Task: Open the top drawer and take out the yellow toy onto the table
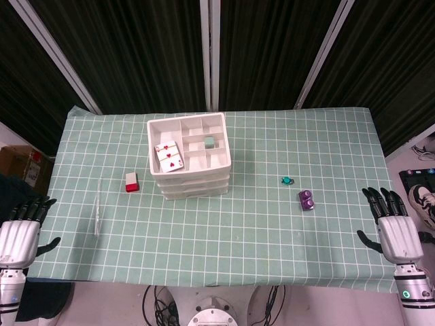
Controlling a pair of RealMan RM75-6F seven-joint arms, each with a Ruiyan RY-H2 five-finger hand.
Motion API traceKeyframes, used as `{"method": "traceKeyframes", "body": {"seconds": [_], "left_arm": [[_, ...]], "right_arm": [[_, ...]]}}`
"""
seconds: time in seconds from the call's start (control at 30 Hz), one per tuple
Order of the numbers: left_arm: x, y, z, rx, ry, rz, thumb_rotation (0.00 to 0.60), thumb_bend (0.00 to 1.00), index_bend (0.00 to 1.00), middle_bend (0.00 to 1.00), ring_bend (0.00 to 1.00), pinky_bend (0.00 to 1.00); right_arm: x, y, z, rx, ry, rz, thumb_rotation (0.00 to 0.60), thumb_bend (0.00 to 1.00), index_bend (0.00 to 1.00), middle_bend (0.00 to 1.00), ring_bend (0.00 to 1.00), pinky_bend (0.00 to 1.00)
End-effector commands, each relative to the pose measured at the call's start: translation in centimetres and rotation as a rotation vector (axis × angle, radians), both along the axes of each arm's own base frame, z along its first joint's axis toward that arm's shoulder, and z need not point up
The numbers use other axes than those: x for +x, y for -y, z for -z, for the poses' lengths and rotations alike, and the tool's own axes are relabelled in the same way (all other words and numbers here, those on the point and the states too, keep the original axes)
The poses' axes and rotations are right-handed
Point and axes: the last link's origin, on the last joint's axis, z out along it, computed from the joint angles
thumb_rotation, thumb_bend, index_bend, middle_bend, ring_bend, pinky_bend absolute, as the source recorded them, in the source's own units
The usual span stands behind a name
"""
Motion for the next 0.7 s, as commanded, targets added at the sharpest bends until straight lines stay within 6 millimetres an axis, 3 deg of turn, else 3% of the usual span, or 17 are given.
{"method": "traceKeyframes", "body": {"seconds": [0.03,0.27,0.4,0.6,0.7], "left_arm": [[-0.1,-0.1,0.2,-0.011,0.002,-0.006,0.600,0.06,0.19,0.17,0.16,0.19],[0.0,0.1,0.1,-0.026,0.004,-0.019,0.600,0.06,0.19,0.17,0.16,0.19],[0.2,0.3,0.2,-0.022,0.008,-0.012,0.600,0.06,0.19,0.17,0.16,0.19],[0.6,0.3,0.4,-0.029,0.010,0.013,0.600,0.06,0.19,0.17,0.16,0.19],[0.7,0.6,0.4,-0.029,0.013,0.019,0.600,0.06,0.19,0.17,0.16,0.19]], "right_arm": [[0.1,0.1,0.0,0.001,-0.001,-0.002,0.600,0.14,0.00,0.09,0.00,0.07],[0.5,0.2,0.2,0.008,0.005,-0.024,0.600,0.14,0.00,0.10,0.00,0.07],[2.0,0.7,1.0,0.022,0.007,-0.124,0.600,0.17,0.02,0.14,0.02,0.09],[7.9,3.3,4.1,0.082,-0.210,-0.411,0.600,0.18,0.10,0.33,0.26,0.34],[11.2,4.8,5.8,0.087,-0.375,-0.521,0.600,0.18,0.10,0.47,0.46,0.53]]}}
